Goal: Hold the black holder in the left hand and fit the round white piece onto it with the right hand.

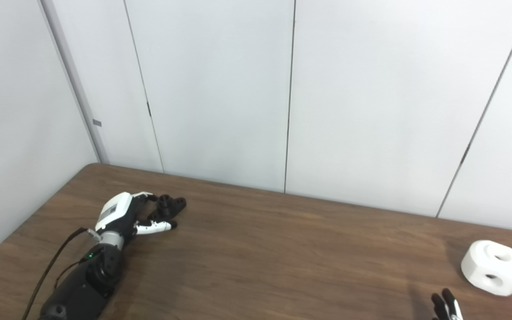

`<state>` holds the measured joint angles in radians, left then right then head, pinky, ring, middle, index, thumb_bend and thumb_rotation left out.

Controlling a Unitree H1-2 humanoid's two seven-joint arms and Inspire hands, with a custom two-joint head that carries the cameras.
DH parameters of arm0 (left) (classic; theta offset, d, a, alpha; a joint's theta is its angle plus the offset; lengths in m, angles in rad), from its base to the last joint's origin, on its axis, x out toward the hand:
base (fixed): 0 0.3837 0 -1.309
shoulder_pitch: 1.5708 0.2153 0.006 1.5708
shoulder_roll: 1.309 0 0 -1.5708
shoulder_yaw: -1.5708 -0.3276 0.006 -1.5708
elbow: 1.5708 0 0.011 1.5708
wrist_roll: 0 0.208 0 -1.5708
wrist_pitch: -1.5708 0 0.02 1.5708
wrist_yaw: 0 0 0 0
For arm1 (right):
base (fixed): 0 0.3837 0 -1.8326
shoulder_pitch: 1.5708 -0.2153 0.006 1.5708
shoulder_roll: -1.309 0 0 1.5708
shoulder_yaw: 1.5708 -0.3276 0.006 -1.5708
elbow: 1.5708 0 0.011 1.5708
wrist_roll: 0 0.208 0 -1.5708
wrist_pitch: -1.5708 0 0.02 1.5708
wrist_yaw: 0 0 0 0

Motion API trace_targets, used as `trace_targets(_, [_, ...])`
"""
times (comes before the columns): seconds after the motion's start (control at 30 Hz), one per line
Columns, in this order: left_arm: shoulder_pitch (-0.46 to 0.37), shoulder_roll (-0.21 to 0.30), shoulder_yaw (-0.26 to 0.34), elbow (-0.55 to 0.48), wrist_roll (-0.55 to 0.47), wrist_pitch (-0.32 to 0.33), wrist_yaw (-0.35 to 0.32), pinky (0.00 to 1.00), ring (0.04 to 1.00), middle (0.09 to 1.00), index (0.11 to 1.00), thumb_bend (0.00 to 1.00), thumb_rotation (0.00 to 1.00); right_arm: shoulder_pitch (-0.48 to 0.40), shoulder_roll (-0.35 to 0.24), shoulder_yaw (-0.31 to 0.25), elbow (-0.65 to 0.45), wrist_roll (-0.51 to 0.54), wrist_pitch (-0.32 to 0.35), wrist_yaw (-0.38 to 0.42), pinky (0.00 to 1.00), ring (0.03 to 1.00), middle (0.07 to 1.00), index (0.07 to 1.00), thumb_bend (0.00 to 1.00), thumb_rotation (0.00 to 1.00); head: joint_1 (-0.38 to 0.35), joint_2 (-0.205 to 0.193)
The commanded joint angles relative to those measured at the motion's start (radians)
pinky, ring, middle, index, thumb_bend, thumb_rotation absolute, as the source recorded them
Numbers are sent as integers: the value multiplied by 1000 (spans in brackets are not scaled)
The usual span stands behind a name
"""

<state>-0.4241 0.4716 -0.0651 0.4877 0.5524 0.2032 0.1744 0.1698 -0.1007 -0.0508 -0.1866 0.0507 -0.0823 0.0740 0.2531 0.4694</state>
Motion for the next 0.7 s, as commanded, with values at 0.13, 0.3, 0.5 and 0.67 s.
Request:
trace_targets(0.13, [-34,30,-19,11,23,7,25,974,921,884,744,887,375,65,27,16,26,4,-7,-4,1000,1000,985,1000,666,1000,0,1])
trace_targets(0.3, [-31,38,-36,-3,33,24,16,1000,948,893,684,864,361,66,25,18,21,-4,-4,-6,1000,1000,987,1000,655,1000,3,6])
trace_targets(0.5, [-21,43,-43,-14,29,18,23,1000,961,891,616,858,295,68,26,16,19,-7,-10,-8,1000,1000,987,1000,641,1000,3,10])
trace_targets(0.67, [-17,41,-43,-21,25,15,25,1000,956,877,578,854,269,74,24,17,6,-11,3,-6,1000,1000,989,1000,630,1000,4,13])
